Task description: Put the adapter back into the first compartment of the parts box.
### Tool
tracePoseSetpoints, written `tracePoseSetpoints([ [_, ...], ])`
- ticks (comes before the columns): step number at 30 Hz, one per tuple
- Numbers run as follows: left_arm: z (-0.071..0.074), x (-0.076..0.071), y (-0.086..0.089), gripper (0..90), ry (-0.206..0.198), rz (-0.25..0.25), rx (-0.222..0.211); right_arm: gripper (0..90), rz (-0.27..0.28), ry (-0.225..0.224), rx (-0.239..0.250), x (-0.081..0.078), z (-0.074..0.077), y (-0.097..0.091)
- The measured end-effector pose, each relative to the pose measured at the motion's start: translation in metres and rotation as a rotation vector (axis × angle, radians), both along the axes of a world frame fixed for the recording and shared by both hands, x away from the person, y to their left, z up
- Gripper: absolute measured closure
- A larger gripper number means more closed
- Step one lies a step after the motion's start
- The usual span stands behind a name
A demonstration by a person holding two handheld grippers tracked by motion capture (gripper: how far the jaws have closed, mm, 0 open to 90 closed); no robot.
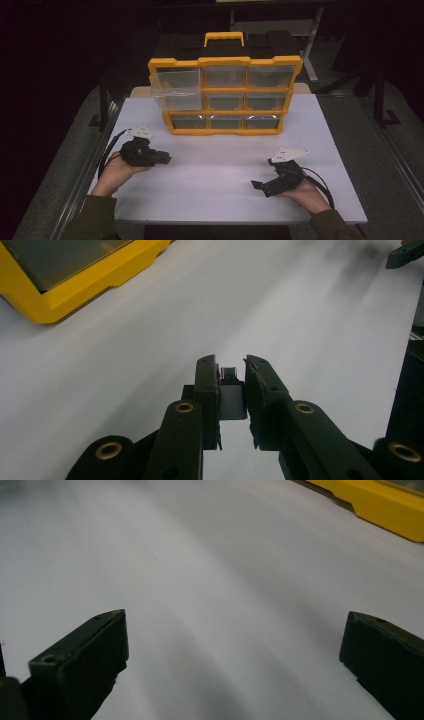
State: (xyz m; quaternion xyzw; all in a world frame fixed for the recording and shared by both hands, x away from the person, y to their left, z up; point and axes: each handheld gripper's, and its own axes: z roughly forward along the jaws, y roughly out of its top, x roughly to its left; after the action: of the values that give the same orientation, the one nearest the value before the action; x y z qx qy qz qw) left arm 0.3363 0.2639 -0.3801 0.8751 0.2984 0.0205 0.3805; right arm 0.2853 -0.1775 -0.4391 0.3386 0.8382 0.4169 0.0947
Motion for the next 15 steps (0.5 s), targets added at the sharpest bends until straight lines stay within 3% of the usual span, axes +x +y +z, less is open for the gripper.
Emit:
tracePoseSetpoints([
  [4, 0.004, 0.000, 0.003, 76.5, 0.005, 0.007, -0.005, 0.0, 0.001, 0.002, 0.001, 0.000, 0.000, 0.000],
  [15, 0.032, 0.002, 0.011, 76.5, -0.022, 0.006, -0.009, 0.0, -0.001, 0.002, 0.005, 0.000, 0.000, 0.000],
])
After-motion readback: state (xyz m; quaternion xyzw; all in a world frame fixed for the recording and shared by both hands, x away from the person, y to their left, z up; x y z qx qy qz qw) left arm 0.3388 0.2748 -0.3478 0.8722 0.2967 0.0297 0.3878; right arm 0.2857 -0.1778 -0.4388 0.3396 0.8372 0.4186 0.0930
